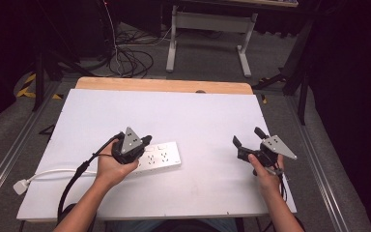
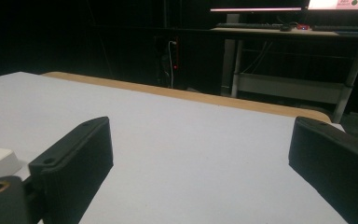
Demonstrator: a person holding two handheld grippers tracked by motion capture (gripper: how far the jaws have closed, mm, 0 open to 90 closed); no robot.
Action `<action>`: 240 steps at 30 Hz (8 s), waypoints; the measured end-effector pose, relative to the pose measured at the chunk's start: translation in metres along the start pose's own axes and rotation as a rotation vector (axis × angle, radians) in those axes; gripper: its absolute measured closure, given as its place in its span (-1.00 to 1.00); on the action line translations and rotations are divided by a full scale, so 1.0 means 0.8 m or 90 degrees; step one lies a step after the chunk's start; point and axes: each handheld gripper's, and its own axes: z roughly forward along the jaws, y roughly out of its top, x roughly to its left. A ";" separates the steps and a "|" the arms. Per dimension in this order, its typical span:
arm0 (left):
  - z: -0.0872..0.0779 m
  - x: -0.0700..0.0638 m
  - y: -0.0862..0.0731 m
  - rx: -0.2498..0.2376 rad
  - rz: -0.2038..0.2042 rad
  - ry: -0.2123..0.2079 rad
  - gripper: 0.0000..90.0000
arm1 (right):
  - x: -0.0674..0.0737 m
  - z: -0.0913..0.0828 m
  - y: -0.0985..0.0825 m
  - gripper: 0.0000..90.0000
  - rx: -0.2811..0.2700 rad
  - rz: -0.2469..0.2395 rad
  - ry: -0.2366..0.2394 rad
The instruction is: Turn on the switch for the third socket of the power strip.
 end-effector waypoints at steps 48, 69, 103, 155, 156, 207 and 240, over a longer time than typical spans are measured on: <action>0.068 -0.005 0.018 0.159 0.040 -0.072 1.00 | -0.001 -0.001 0.001 -0.85 -0.004 -0.003 -0.003; 0.075 -0.009 0.015 0.173 0.044 -0.090 1.00 | -0.001 -0.001 0.001 -0.84 -0.007 -0.004 -0.004; 0.073 -0.012 0.012 0.180 0.053 -0.073 1.00 | 0.000 -0.009 0.004 -0.84 -0.011 -0.002 -0.011; 0.023 0.029 0.015 -0.097 -0.063 0.088 0.77 | -0.002 -0.006 0.003 -0.84 -0.009 -0.003 -0.011; 0.022 0.030 0.015 -0.098 -0.065 0.090 0.77 | -0.002 -0.006 0.003 -0.84 -0.009 -0.003 -0.011; -0.022 0.067 -0.001 -0.179 -0.134 0.257 0.06 | -0.002 -0.007 0.003 -0.85 -0.009 -0.001 -0.010; -0.041 0.075 -0.013 -0.200 -0.176 0.324 -0.94 | -0.002 -0.008 0.003 -0.85 -0.011 0.002 -0.011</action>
